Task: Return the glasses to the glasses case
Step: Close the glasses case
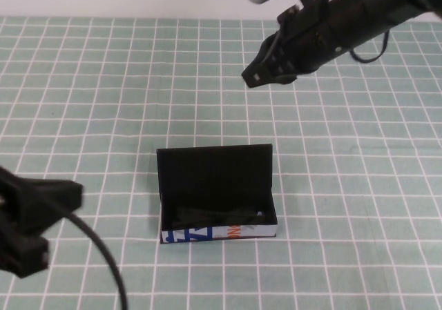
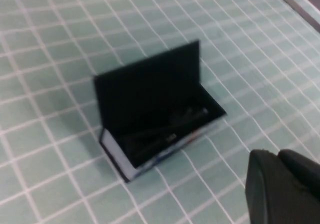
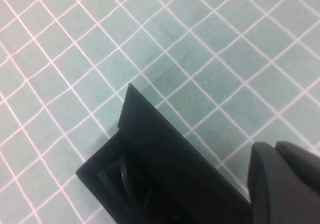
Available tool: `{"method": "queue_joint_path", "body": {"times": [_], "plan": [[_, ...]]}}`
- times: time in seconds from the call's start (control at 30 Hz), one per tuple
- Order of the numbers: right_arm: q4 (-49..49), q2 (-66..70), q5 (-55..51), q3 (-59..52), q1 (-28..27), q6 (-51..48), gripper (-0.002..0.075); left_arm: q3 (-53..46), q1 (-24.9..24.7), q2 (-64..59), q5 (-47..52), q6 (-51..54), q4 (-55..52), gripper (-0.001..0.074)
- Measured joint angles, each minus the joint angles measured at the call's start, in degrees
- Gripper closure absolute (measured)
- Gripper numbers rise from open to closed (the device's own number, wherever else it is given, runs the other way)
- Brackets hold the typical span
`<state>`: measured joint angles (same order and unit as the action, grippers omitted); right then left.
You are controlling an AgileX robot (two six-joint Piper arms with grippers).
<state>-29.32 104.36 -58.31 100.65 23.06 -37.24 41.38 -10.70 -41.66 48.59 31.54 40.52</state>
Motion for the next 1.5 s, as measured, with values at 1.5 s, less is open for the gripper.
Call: {"method": "queue_joint_path", "body": {"times": [1.5], "plan": [[-8.18,12.68,9.41,0.00,0.00,-7.29,0.0737,-5.02,-31.88,-47.00,-42.48,34.53,39.45,0.0737]]}}
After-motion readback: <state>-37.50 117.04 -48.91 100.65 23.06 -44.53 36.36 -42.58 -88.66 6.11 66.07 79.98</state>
